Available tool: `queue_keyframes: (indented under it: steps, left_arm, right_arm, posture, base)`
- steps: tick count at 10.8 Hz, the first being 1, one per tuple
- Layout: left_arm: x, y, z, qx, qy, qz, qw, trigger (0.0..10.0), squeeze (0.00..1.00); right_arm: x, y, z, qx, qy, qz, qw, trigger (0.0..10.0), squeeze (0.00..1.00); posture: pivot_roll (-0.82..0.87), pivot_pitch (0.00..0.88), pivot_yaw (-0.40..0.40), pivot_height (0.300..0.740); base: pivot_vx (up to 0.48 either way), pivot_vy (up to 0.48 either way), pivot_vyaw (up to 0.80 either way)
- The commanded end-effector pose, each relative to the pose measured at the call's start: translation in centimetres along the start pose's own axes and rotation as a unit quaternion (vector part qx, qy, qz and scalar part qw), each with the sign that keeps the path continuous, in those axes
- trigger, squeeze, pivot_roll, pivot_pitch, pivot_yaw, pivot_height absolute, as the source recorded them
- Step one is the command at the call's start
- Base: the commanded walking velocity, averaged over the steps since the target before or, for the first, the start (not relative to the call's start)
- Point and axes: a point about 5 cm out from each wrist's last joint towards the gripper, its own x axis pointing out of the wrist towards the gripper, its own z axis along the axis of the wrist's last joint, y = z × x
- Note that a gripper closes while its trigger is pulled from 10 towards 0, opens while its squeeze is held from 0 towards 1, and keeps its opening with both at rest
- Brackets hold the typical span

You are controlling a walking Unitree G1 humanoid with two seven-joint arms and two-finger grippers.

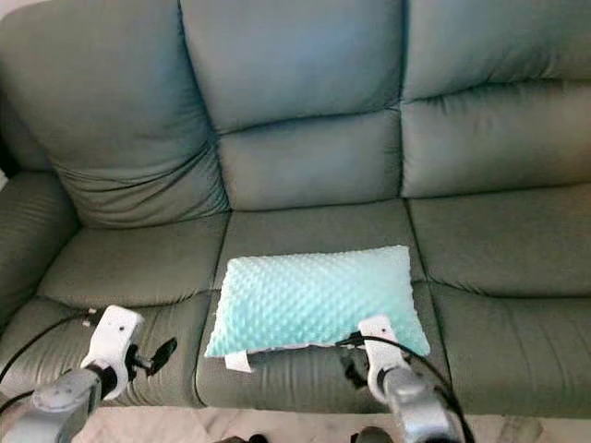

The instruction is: Move the pillow to the sofa

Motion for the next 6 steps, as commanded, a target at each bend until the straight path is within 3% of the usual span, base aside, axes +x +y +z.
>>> queue_keyframes:
  steps: [1,2,3,5,6]
  left_arm:
    - [0.0,0.4,-0.6,0.001,0.012,0.005,1.000,10.0,0.00]
    - [0.5,0.5,-0.1,0.001,0.006,0.005,1.000,10.0,0.00]
    - [1.2,0.8,0.9,-0.002,-0.012,0.015,1.000,10.0,0.00]
    - [1.9,1.3,2.9,-0.017,-0.060,0.047,0.997,10.0,0.00]
    - [2.0,1.5,3.5,-0.028,-0.084,0.073,0.993,10.0,0.00]
  right_arm:
    - [-0.6,1.0,0.4,0.032,0.009,0.012,0.999,10.0,0.00]
    - [-1.6,1.3,1.1,0.043,0.009,0.018,0.999,10.0,0.00]
    - [-2.7,1.7,3.2,0.046,-0.017,0.011,0.999,10.0,0.00]
    - [-3.2,1.7,7.4,-0.009,-0.107,-0.019,0.994,10.0,0.00]
    - [-3.1,1.2,8.9,-0.013,-0.135,-0.039,0.990,10.0,0.00]
  posture:
    - [-0.18,0.129,0.166,0.740]
    - [-0.21,0.116,0.161,0.740]
    - [-0.22,0.101,0.156,0.740]
    - [-0.24,0.067,0.147,0.740]
    - [-0.24,0.055,0.144,0.740]
  base:
    - [0.000,0.000,0.00]
    - [0.000,0.000,0.00]
    - [0.000,0.000,0.00]
    - [0.000,0.000,0.00]
    - [0.000,0.000,0.00]
